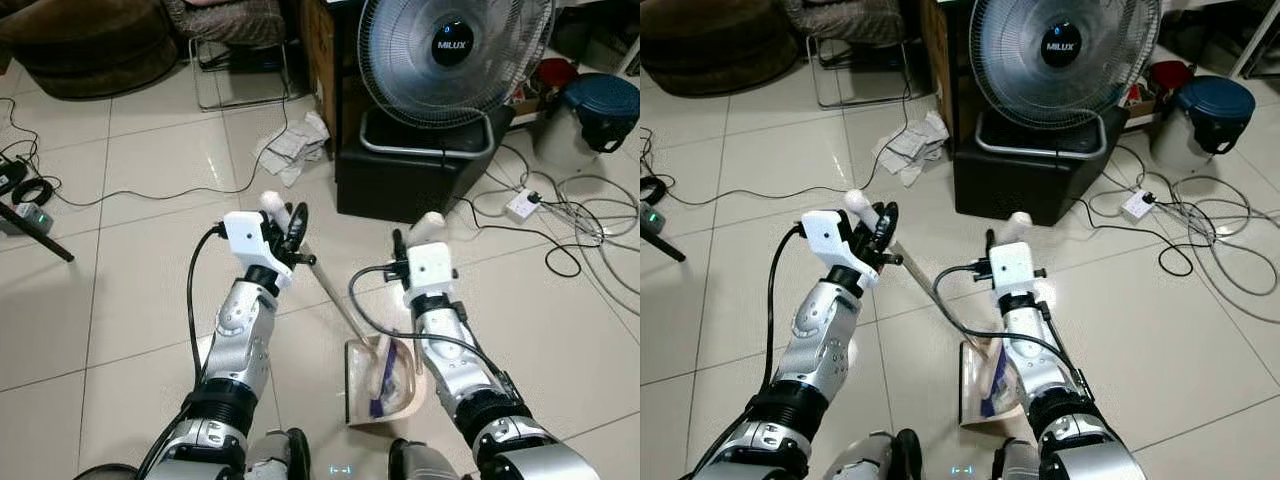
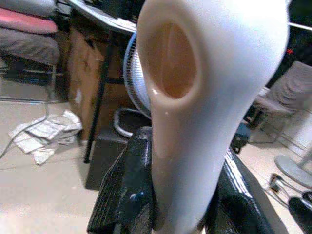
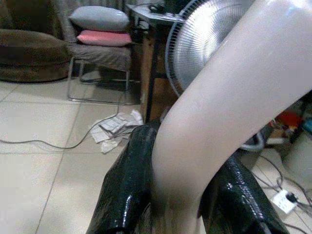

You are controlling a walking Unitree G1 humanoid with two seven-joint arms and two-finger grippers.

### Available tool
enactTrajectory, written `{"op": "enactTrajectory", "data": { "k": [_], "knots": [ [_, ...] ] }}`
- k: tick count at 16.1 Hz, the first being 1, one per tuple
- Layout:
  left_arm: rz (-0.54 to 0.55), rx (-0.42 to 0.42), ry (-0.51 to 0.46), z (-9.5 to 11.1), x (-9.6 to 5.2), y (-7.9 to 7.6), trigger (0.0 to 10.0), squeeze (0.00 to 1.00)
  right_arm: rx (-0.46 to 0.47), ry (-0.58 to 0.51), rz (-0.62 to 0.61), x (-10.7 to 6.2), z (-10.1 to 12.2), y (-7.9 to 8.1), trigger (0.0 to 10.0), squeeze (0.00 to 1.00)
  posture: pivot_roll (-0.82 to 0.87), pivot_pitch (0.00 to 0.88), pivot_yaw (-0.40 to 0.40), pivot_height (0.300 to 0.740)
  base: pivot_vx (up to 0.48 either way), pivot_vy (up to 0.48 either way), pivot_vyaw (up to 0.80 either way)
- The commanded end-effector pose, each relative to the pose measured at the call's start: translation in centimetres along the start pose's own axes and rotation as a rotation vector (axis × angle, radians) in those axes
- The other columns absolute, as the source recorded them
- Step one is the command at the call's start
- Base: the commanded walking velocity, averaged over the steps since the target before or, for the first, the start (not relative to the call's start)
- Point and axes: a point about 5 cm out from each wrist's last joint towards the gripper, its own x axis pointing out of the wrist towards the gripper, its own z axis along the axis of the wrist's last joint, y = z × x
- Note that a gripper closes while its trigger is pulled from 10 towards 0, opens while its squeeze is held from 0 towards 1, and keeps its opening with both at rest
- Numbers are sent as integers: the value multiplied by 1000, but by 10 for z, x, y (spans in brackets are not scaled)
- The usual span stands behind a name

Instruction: Sweep floor

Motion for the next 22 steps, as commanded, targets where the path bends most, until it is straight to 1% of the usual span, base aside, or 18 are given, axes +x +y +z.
{"op": "enactTrajectory", "data": {
  "k": [1,3,4,6,7,9,11,12,13,15,16,18,20,21,22],
  "knots": [
    [-29,-39,29,-5,-4,-2,10000,0,49,-24,-19,0,2,-1,10000,0,10,182,80,740,0,0,0],
    [-34,-21,48,-5,-8,5,10000,0,100,-26,-88,-3,1,-12,10000,0,8,174,80,740,0,0,0],
    [-27,-21,53,-3,-10,12,10000,0,152,-33,-149,-7,0,-20,10000,0,7,167,76,740,0,0,0],
    [-21,-26,39,3,-11,18,10000,0,188,-43,-187,-12,-2,-28,10000,0,10,162,71,740,0,0,0],
    [-21,-26,37,4,-11,18,10000,0,191,-44,-191,-13,-2,-28,10000,0,10,162,71,740,0,0,0],
    [-4,-66,16,11,-10,24,10000,0,195,-51,-193,-17,-3,-30,10000,0,8,152,73,740,0,0,0],
    [-29,-57,12,20,-7,28,10000,0,192,-47,-192,-19,-5,-32,10000,0,3,152,74,740,0,0,0],
    [-34,-54,12,22,-6,28,10000,0,190,-46,-191,-19,-5,-32,10000,0,3,152,74,740,0,0,0],
    [-66,-39,10,30,-3,31,10000,0,194,-49,-190,-19,-4,-33,10000,0,3,147,76,740,0,0,0],
    [-145,-2,8,54,3,39,10000,0,188,-55,-186,-19,-3,-36,10000,0,1,142,80,740,0,0,0],
    [-162,11,6,61,4,42,10000,0,187,-56,-187,-19,-3,-37,10000,0,1,138,81,740,0,0,0],
    [-204,79,-14,84,9,52,10000,0,184,-54,-189,-19,-3,-39,10000,0,0,134,81,740,0,0,0],
    [-212,125,-43,102,14,60,10000,0,183,-53,-189,-21,-4,-40,10000,0,0,127,80,740,0,0,0],
    [-203,137,-54,108,16,63,10000,0,183,-53,-189,-21,-5,-41,10000,0,0,125,80,740,0,0,0],
    [-182,160,-65,115,17,70,10000,0,183,-52,-189,-22,-5,-41,10000,0,-2,121,80,740,0,0,0]
  ]
}}
